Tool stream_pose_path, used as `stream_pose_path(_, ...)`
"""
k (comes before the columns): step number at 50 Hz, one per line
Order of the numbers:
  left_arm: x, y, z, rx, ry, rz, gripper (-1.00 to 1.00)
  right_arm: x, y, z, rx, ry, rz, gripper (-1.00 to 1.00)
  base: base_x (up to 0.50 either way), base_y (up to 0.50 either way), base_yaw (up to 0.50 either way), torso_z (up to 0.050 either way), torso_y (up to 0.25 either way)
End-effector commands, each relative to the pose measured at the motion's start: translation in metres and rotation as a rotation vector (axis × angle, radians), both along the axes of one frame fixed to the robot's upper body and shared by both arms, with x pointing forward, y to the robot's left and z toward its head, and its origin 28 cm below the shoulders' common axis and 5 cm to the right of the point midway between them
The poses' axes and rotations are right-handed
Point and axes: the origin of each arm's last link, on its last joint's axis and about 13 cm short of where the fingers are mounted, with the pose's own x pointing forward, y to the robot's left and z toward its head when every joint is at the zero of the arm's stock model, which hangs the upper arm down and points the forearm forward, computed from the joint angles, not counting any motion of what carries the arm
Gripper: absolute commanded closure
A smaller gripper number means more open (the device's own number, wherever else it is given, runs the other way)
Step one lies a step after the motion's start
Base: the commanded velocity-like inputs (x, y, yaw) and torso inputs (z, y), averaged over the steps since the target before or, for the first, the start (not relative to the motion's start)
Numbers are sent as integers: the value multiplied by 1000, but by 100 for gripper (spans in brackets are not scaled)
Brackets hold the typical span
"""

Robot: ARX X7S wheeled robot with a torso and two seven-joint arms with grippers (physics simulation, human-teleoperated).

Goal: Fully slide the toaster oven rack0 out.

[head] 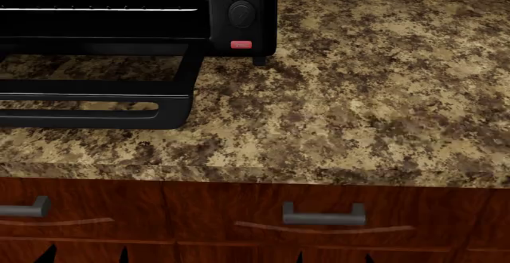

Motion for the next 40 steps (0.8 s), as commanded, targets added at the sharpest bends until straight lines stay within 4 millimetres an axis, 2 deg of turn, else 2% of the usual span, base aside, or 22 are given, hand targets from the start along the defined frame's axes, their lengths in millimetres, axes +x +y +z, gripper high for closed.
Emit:
stream_pose_path(1, 0, 0, 0, 0, 0, 0, -100, -1, 0, -2, 0, 3, 0, -100, 0, 0, 0, 0, 0)
stream_pose_path(2, 1, -1, 1, 0, -6, -9, -100, -1, 0, -3, -36, 32, -2, -100, 0, 0, 0, 0, 0)
stream_pose_path(5, 4, -2, 2, 15, 8, -16, -100, 0, 0, -4, 27, 17, 0, -100, 0, 0, 0, 0, 0)
stream_pose_path(10, 3, -3, 7, 11, -19, -12, -100, 1, 1, 0, -1, 11, 10, -100, 0, 0, 0, 0, 0)
stream_pose_path(15, -2, -7, 31, 41, -90, -59, -100, -5, 0, 15, -20, -16, 17, -100, 0, 0, 0, 40, 18)
stream_pose_path(16, -195, 18, -133, -38, 241, 155, -100, -147, 31, -129, 186, 164, -71, -100, 0, 0, 0, 0, 0)
stream_pose_path(17, 0, 0, 0, 0, 0, 0, -100, 0, 0, 0, 0, 0, 0, -100, 0, 0, 0, 0, 0)
stream_pose_path(25, -3, -1, 7, 29, -46, -14, -100, 0, 1, 6, -1, -13, 9, -100, 1, 0, 0, -8, 0)
stream_pose_path(31, -9, 0, 34, 28, -63, -32, -100, -4, -3, 25, -43, -33, 20, -100, 0, 0, 0, 50, 33)
stream_pose_path(35, -13, 2, 58, 49, -103, -63, -100, -5, -8, 45, -103, -52, 20, -100, 0, 0, 0, 50, 33)
stream_pose_path(38, -10, 5, 82, 78, -161, -64, -100, -4, -16, 66, -163, -80, 12, -100, 0, 0, 0, 50, 31)
stream_pose_path(40, -8, 6, 91, 94, -178, -65, -100, -3, -19, 76, -163, -84, 19, -100, 0, 0, 0, 50, 33)
